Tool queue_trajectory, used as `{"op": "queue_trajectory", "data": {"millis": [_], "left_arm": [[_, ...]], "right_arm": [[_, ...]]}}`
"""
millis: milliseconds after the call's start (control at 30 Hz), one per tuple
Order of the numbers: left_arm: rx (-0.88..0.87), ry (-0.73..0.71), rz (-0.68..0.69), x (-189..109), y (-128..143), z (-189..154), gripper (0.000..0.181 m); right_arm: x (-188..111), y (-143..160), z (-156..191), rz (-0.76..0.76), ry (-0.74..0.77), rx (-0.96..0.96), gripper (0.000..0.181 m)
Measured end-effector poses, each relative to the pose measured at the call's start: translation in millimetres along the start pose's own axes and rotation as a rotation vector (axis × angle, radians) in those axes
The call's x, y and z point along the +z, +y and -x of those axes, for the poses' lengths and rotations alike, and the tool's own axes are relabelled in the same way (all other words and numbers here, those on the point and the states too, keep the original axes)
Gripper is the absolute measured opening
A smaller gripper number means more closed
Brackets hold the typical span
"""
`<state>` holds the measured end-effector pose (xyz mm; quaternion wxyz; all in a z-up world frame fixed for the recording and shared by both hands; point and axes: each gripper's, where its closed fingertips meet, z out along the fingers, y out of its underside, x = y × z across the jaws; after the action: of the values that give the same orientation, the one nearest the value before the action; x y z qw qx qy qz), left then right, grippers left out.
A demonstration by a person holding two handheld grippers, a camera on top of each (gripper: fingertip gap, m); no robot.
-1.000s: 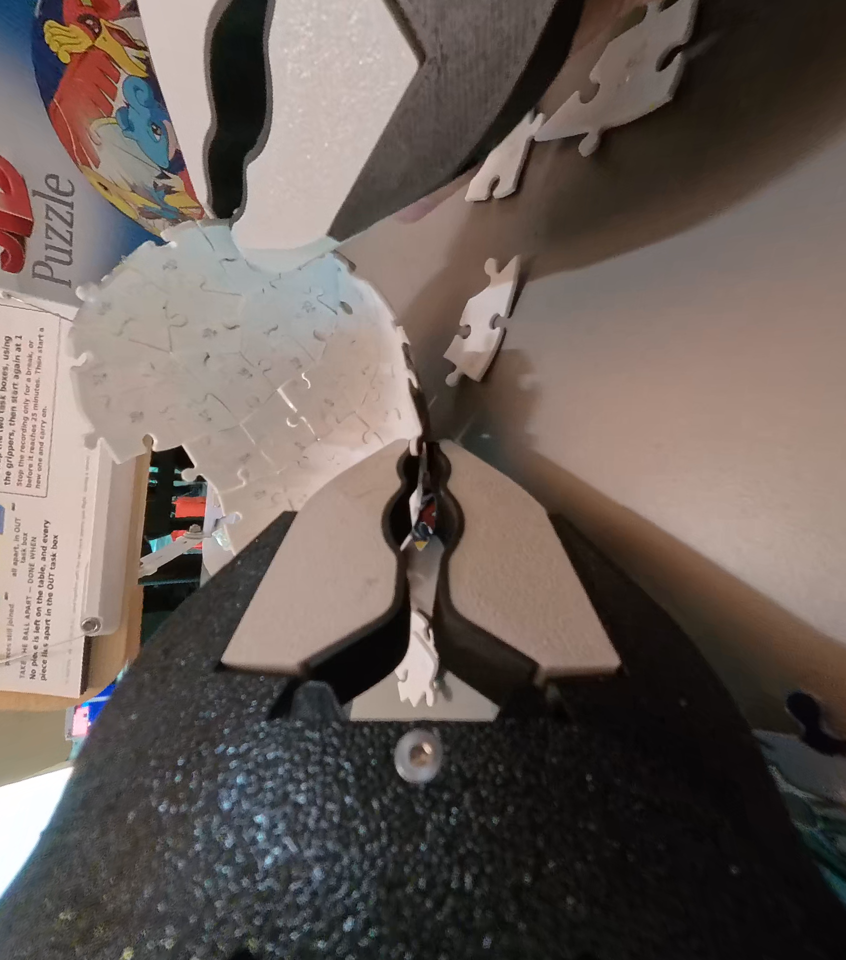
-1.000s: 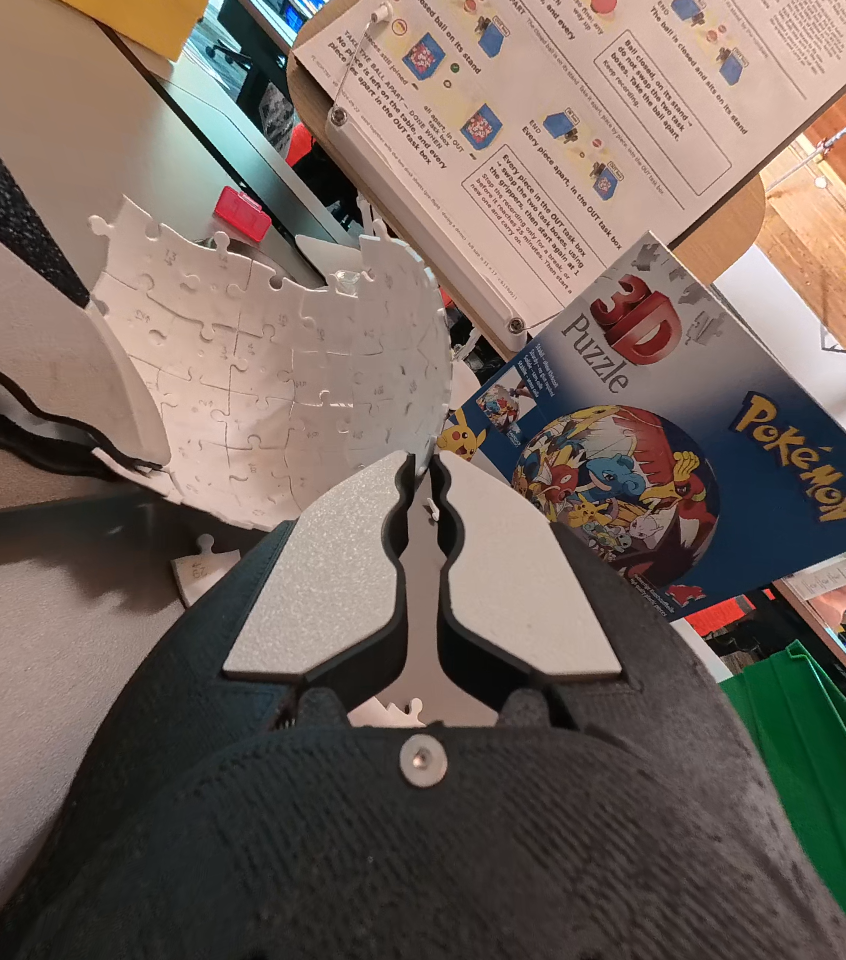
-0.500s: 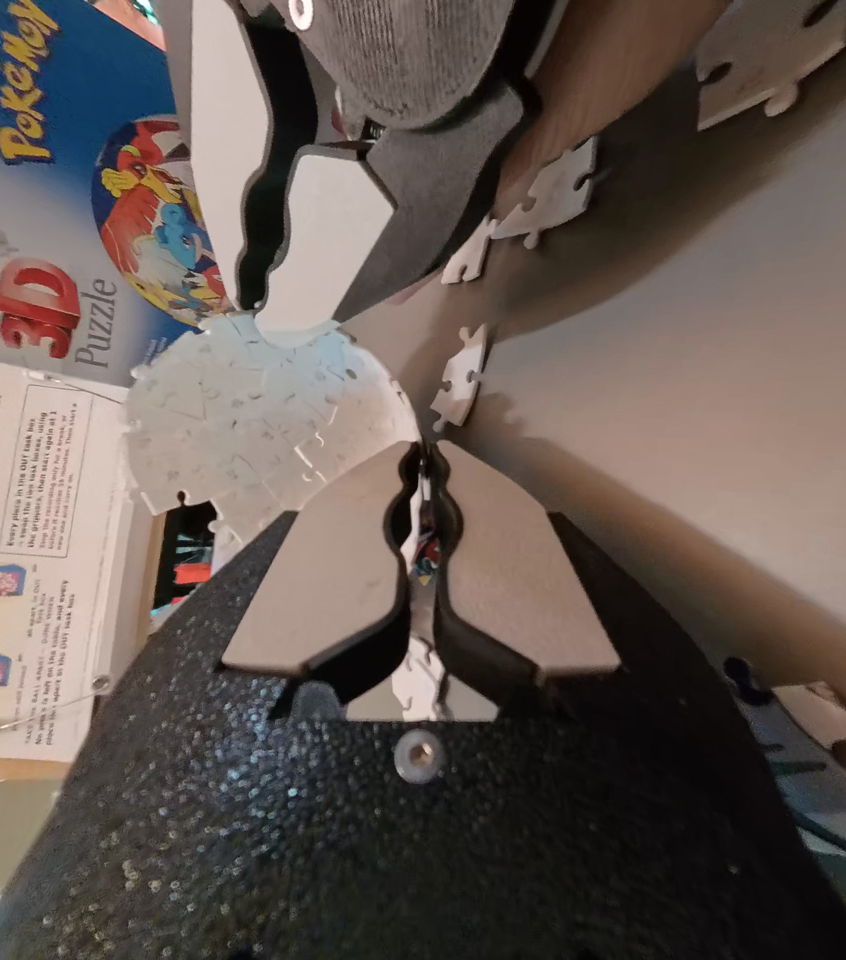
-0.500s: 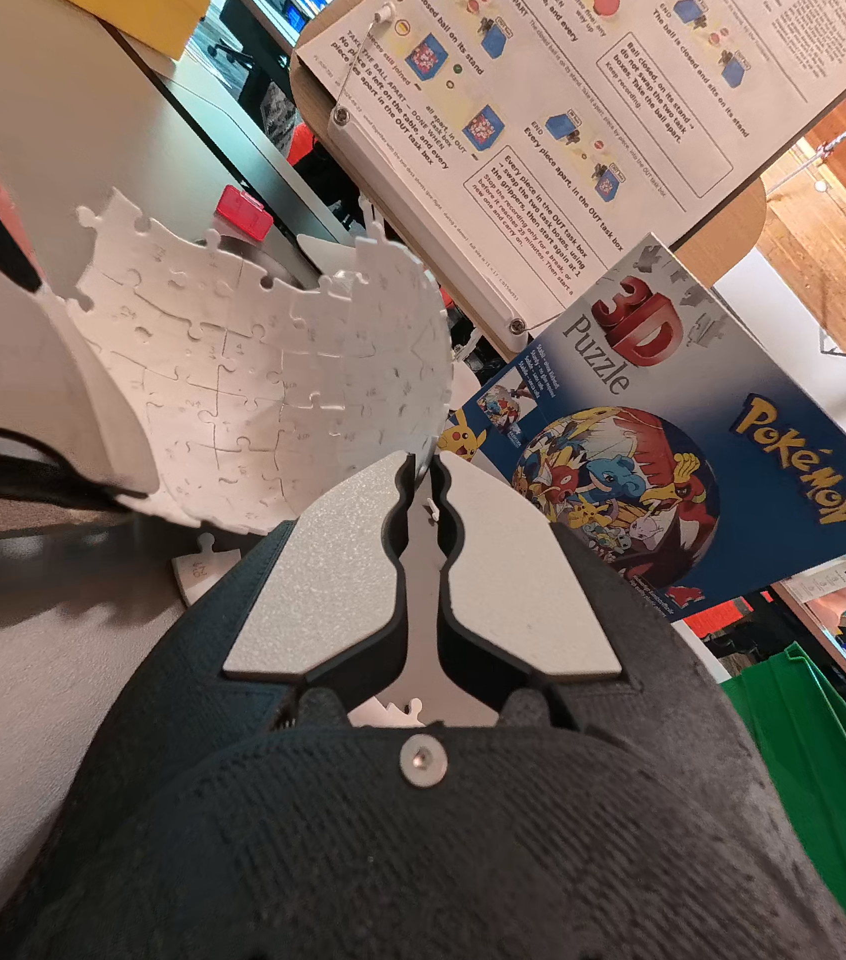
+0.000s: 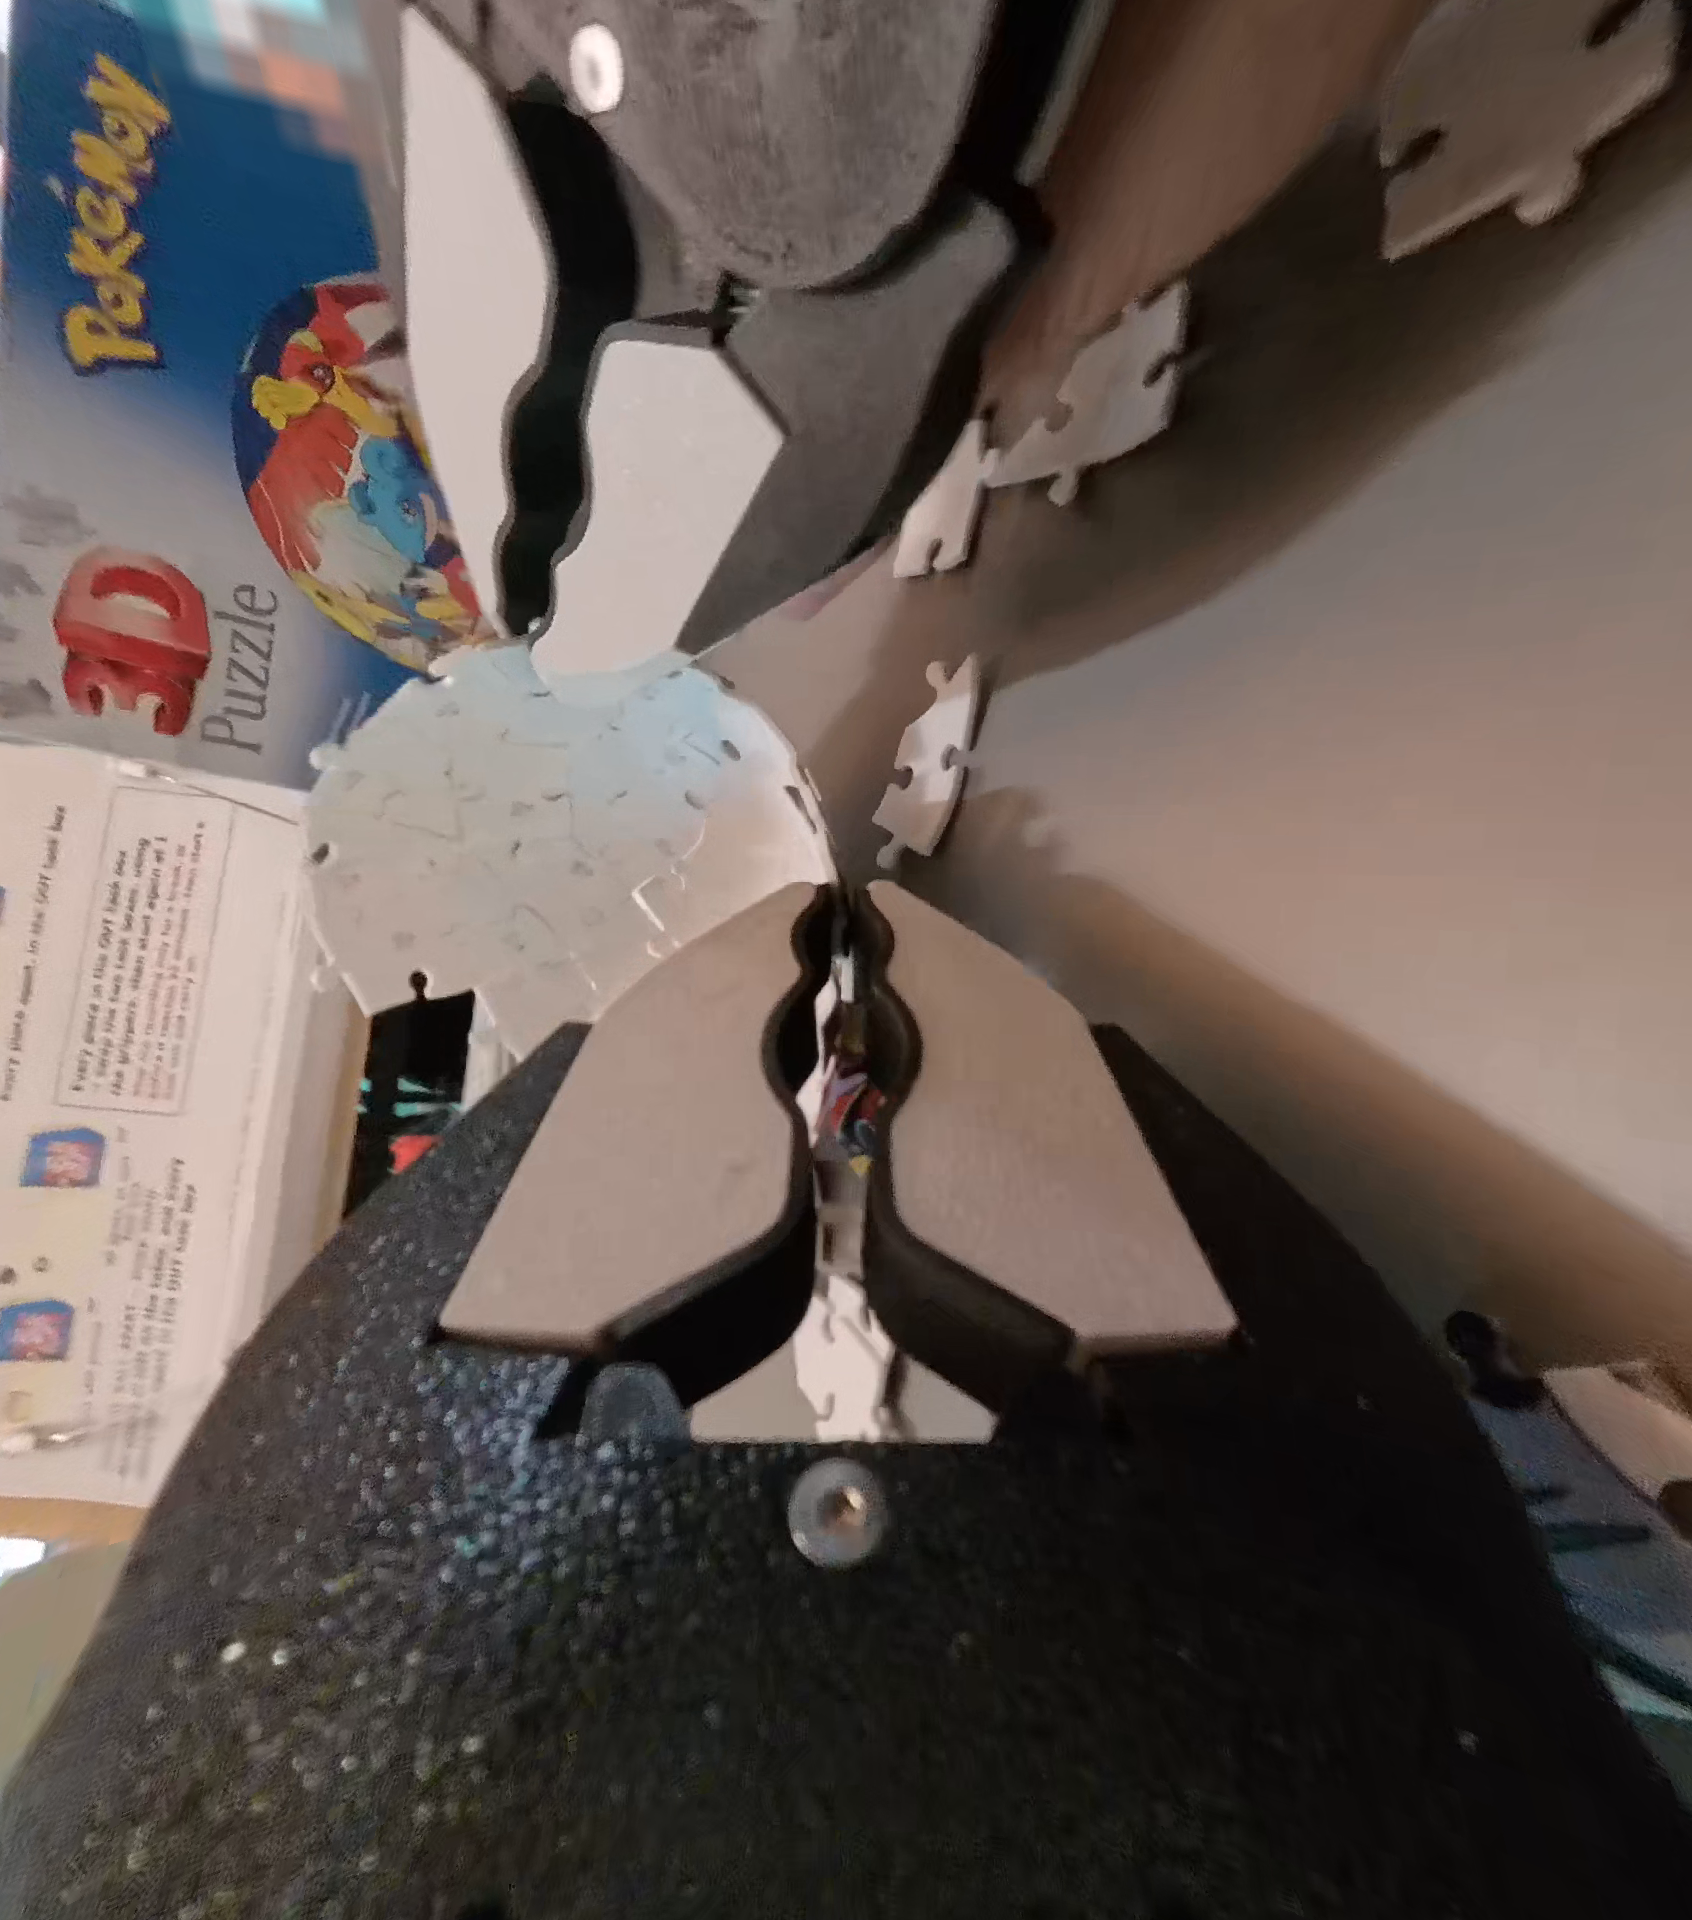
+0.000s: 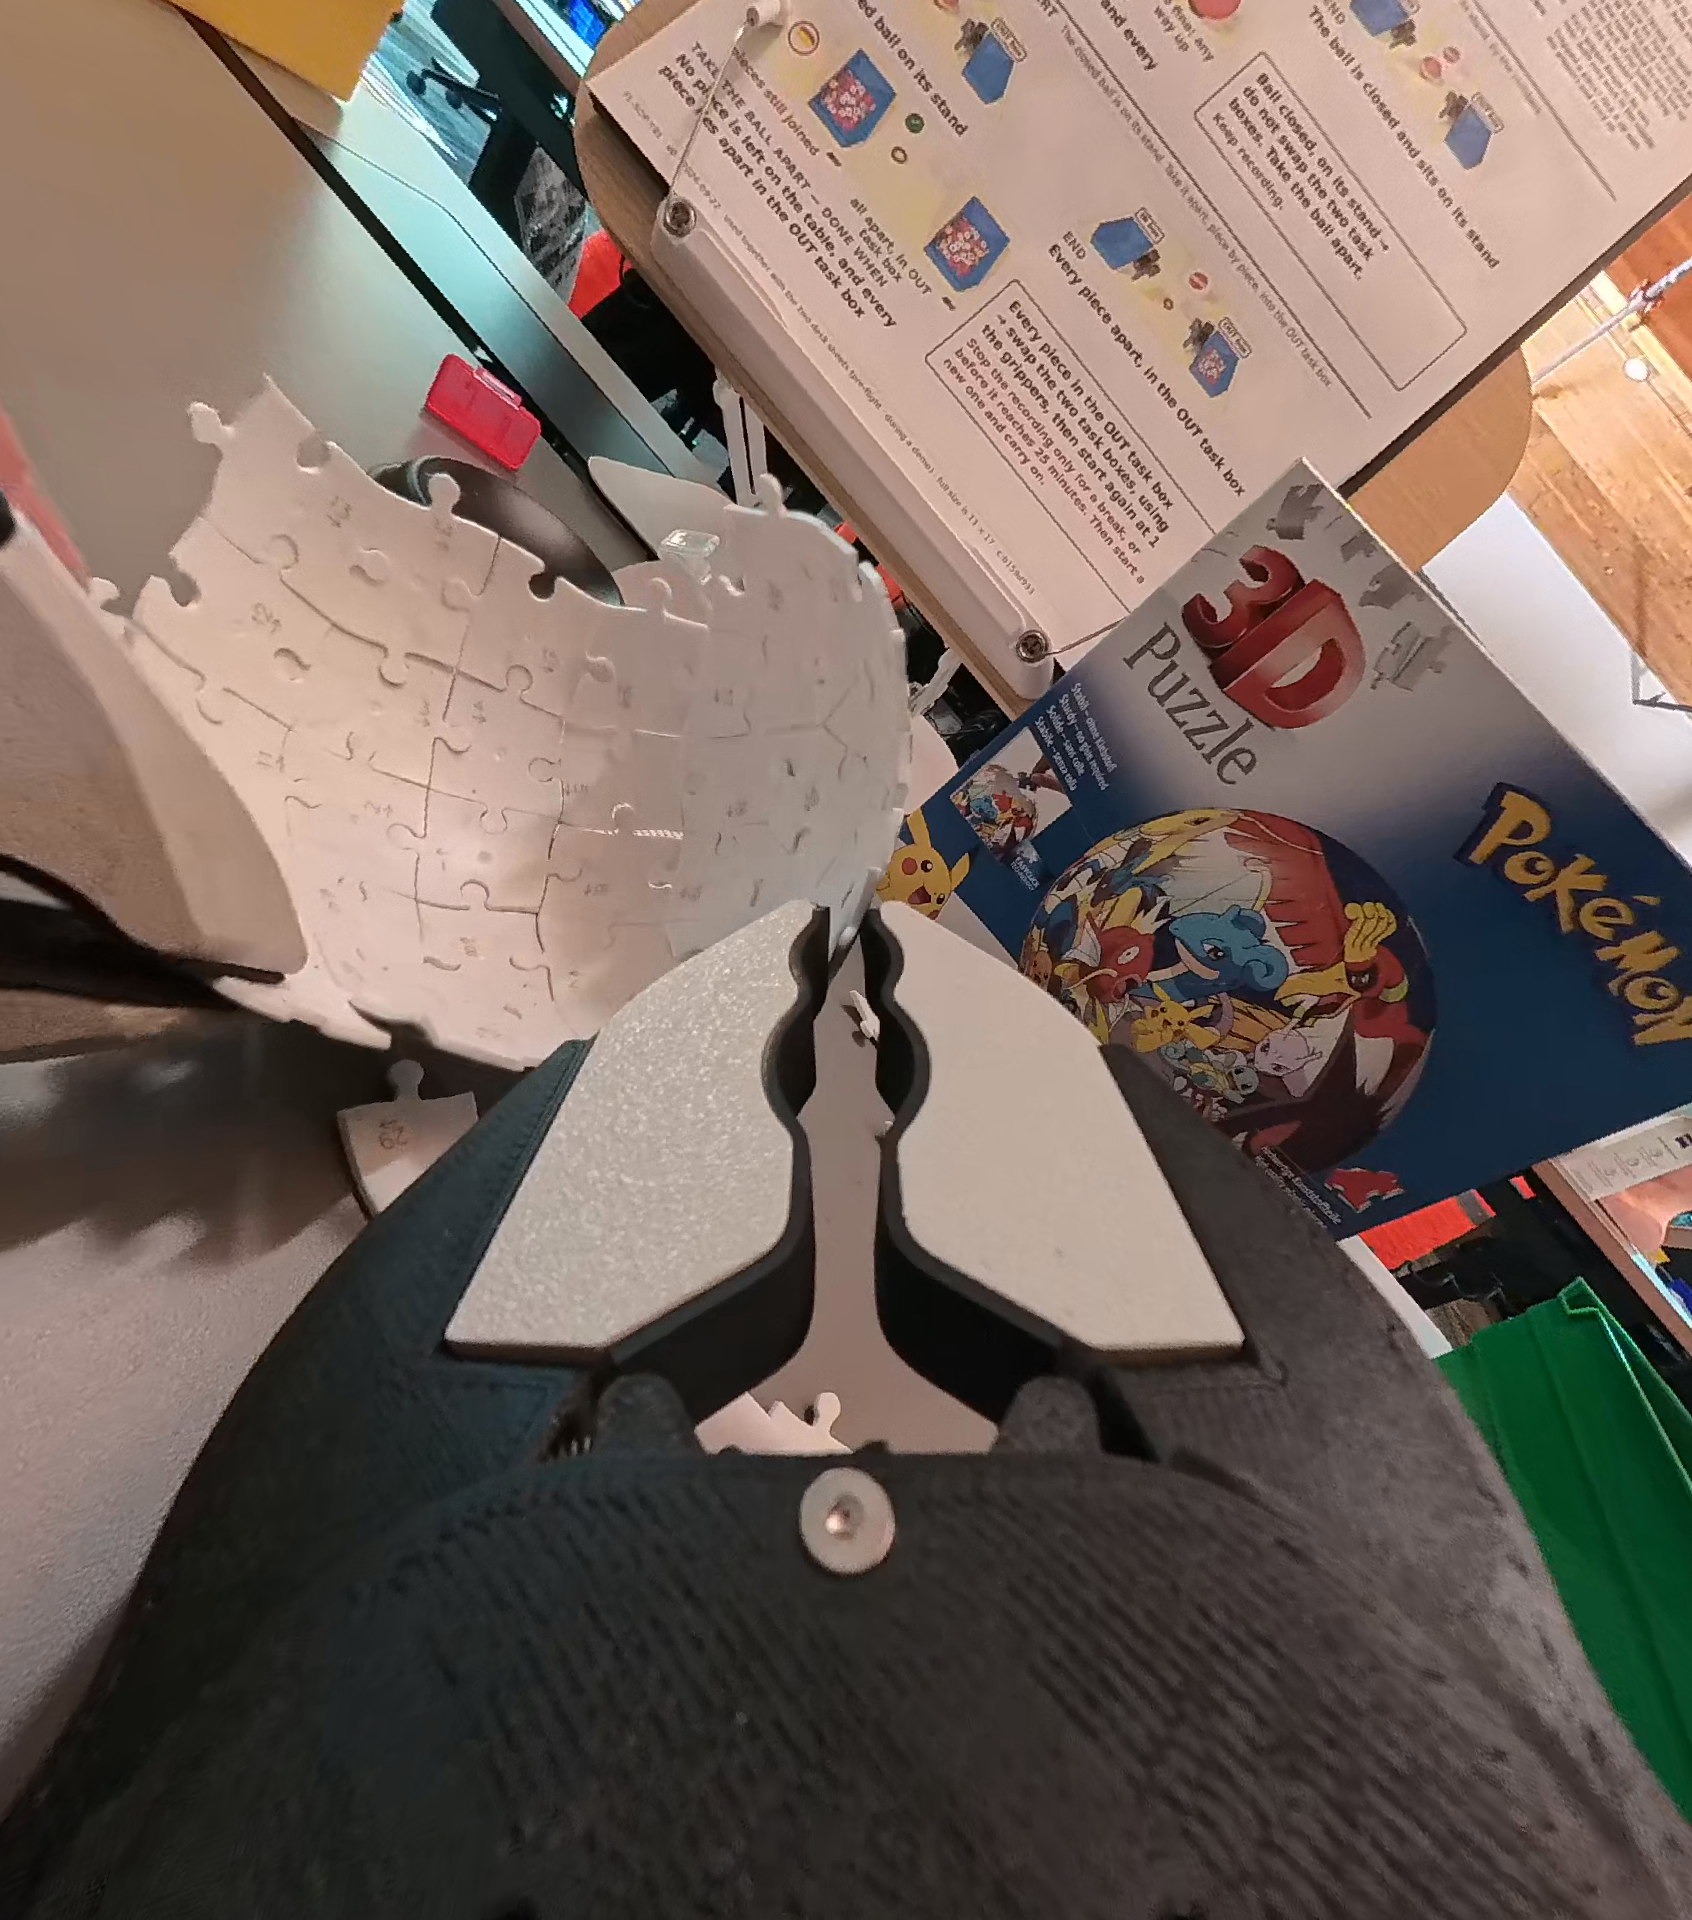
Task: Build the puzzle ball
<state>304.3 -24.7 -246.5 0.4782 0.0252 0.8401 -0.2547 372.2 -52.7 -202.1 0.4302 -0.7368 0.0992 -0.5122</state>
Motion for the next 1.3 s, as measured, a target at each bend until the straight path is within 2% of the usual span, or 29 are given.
{"op": "queue_trajectory", "data": {"millis": [200, 267, 433, 500, 800, 1000, 1167, 1300], "left_arm": [[-0.243, 0.011, -0.004, -2, 0, 7, 0.004], [-0.273, -0.014, 0.001, -3, 1, 11, 0.005], [-0.015, -0.119, 0.003, -7, -2, 14, 0.004], [-0.012, -0.099, 0.008, -6, -2, 11, 0.003], [-0.487, 0.091, -0.084, -11, -2, 16, 0.002], [-0.650, 0.123, -0.122, -15, 1, 21, 0.004], [-0.577, 0.076, -0.100, -15, 4, 23, 0.005], [-0.783, 0.178, -0.149, -16, -1, 21, 0.004]], "right_arm": [[0, 1, -1, 0.006, 0.008, 0.002, 0.006], [0, 2, -1, 0.008, 0.008, 0.002, 0.006], [0, 2, -2, 0.009, 0.008, 0.004, 0.006], [1, 2, -1, 0.009, 0.007, -0.003, 0.007], [1, 2, -2, 0.008, 0.011, -0.002, 0.007], [1, 2, -1, 0.009, 0.007, -0.006, 0.007], [1, 2, 0, 0.010, 0.004, -0.011, 0.008], [1, 2, -1, 0.008, 0.007, -0.008, 0.008]]}}
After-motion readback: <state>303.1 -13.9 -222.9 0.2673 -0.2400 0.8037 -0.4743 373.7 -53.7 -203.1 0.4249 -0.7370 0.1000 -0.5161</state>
